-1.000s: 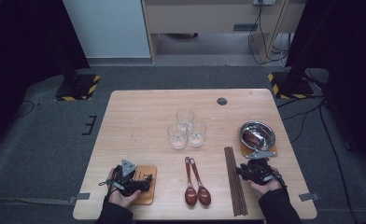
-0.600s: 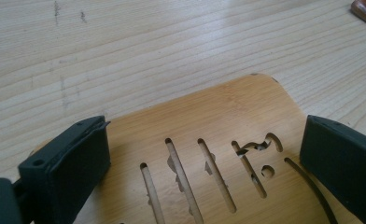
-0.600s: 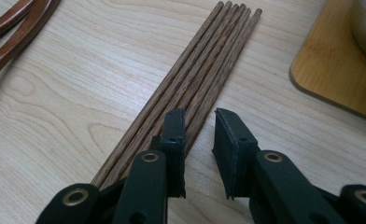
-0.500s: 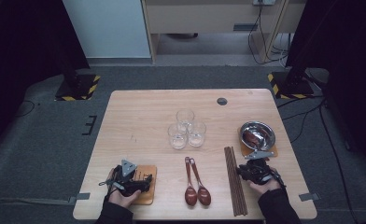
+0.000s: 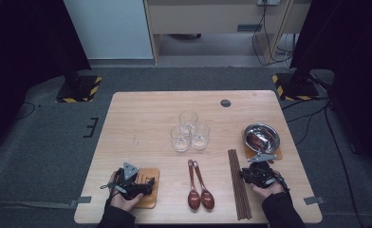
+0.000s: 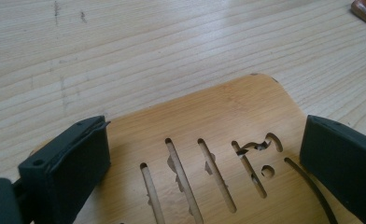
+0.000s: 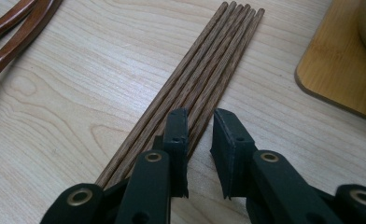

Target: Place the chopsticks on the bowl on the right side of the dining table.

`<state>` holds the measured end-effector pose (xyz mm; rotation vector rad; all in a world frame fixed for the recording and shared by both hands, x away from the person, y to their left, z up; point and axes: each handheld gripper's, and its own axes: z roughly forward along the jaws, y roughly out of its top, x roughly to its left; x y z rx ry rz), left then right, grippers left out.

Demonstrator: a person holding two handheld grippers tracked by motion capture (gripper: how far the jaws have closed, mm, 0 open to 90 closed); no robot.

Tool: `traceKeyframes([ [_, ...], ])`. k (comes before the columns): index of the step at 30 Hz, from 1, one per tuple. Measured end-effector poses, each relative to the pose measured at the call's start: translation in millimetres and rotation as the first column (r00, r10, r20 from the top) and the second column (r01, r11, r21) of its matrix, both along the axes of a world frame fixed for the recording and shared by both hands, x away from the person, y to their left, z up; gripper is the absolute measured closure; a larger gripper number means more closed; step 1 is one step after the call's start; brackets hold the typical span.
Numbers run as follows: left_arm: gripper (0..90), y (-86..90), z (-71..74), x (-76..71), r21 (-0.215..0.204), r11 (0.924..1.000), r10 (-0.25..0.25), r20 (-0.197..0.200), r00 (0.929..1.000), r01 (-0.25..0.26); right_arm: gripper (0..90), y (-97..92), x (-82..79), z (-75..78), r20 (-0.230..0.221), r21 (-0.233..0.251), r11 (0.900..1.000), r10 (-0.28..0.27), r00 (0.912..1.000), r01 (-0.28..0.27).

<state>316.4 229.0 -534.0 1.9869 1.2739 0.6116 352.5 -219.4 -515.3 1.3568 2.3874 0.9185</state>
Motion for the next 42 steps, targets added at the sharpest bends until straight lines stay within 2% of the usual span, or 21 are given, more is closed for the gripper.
traceKeyframes([
  [2,0.8,0.0,0.0,0.0,0.0,1.0,0.0,0.0,1.0,0.0,77.3,0.5,0.2,-0.5,-0.004,-0.013,0.9999,0.001,1.0,-0.001],
  [13,0.8,0.0,0.0,0.0,0.0,1.0,0.0,0.0,1.0,0.0,82.6,-3.7,0.4,-0.3,-0.013,-0.021,0.9998,-0.006,0.9999,0.006],
  [24,0.8,0.0,0.0,0.0,0.0,1.0,0.0,0.0,1.0,0.0,84.7,-13.9,2.6,0.8,-0.02,-0.028,0.9987,-0.044,0.9988,0.043],
  [35,0.8,0.0,0.0,0.0,0.0,1.0,0.0,0.0,1.0,0.0,85.0,-17.9,5.6,1.0,-0.016,-0.03,0.9983,-0.052,0.9985,0.051],
  [42,0.8,0.0,0.0,0.0,0.0,1.0,0.0,0.0,1.0,0.0,79.2,-20.5,2.1,4.0,-0.002,-0.018,0.9982,-0.057,0.9984,0.057],
])
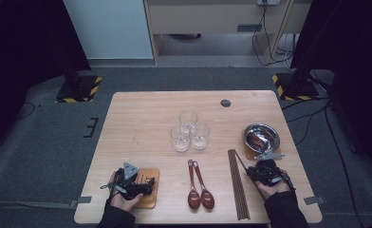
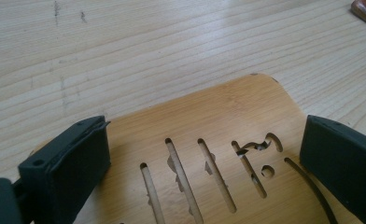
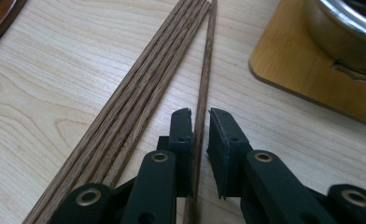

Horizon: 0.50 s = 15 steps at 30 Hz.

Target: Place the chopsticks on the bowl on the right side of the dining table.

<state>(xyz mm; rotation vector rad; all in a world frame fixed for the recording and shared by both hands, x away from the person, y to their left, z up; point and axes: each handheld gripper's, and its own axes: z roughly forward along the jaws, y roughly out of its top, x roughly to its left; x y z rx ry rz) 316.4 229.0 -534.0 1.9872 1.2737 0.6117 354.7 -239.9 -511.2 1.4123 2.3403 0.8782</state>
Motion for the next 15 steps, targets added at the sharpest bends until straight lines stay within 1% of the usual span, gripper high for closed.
traceKeyframes([
  [6,0.8,0.0,0.0,0.0,0.0,1.0,0.0,0.0,1.0,0.0,79.6,-4.9,-9.6,3.2,0.014,0.008,1.0,-0.003,0.9999,0.002],
  [8,0.8,0.0,0.0,0.0,0.0,1.0,0.0,0.0,1.0,0.0,79.6,-5.6,-11.6,3.3,0.014,0.011,0.9999,-0.003,0.9999,0.003],
  [9,0.8,0.0,0.0,0.0,0.0,1.0,0.0,0.0,1.0,0.0,79.7,-7.5,-15.8,2.3,0.01,0.009,1.0,-0.004,0.9999,0.004],
  [11,0.8,0.0,0.0,0.0,0.0,1.0,0.0,0.0,1.0,0.0,80.0,-8.2,-17.9,1.8,0.004,0.014,0.9999,-0.008,1.0,0.008],
  [15,0.8,0.0,0.0,0.0,0.0,1.0,0.0,0.0,1.0,0.0,80.5,-8.7,-20.5,1.0,0.005,0.012,0.9999,-0.012,0.9999,0.012],
])
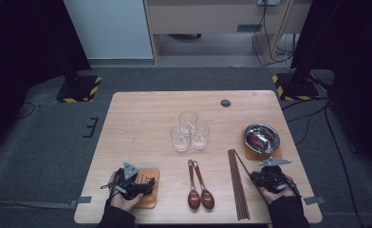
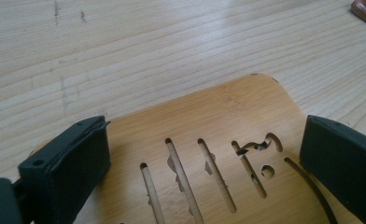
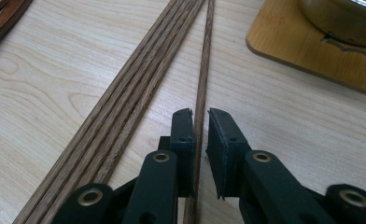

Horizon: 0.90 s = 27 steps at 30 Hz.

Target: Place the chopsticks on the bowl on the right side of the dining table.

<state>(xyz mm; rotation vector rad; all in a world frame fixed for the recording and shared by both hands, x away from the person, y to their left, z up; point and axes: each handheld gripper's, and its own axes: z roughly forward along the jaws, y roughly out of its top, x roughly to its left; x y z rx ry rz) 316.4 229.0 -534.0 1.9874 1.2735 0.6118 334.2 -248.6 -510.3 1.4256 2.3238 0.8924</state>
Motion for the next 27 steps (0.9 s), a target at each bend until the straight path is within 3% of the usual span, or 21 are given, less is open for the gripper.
traceKeyframes([
  [27,0.8,0.0,0.0,0.0,0.0,1.0,0.0,0.0,1.0,0.0,85.0,5.8,-5.2,-4.4,-0.024,-0.055,0.9983,-0.019,0.9995,0.018],
])
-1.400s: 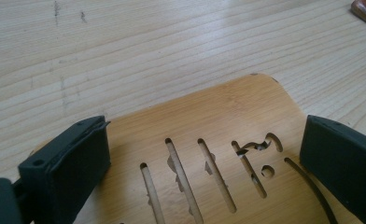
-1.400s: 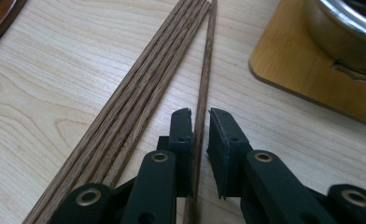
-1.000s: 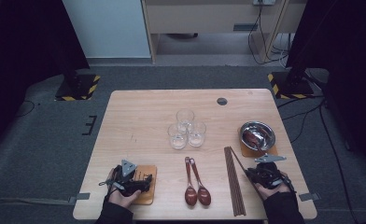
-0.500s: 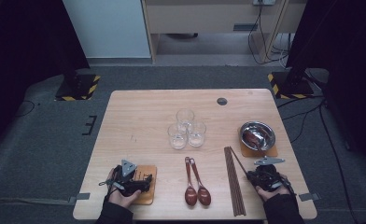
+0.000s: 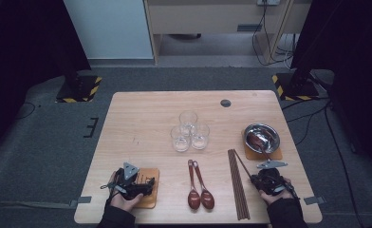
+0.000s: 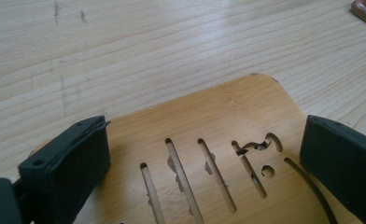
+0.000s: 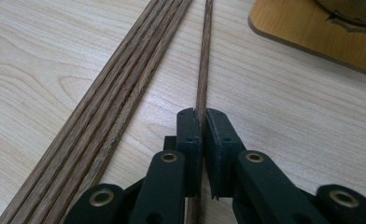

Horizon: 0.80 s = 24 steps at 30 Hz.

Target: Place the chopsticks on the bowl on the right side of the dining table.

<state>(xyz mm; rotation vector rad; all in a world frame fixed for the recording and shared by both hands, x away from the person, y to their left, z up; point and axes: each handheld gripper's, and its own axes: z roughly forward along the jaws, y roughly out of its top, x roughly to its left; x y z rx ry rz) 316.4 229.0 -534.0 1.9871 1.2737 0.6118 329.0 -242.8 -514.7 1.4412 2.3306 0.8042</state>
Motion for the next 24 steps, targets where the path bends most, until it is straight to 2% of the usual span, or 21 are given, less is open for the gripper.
traceKeyframes([
  [9,0.8,0.0,0.0,0.0,0.0,1.0,0.0,0.0,1.0,0.0,85.3,-3.7,3.3,0.8,-0.01,0.013,0.9999,-0.007,0.9999,0.007],
  [24,0.8,-0.1,0.0,0.1,0.0,1.0,0.0,-0.001,1.0,0.0,85.4,-8.0,12.2,4.6,0.001,0.029,0.9991,-0.031,0.9995,0.031],
])
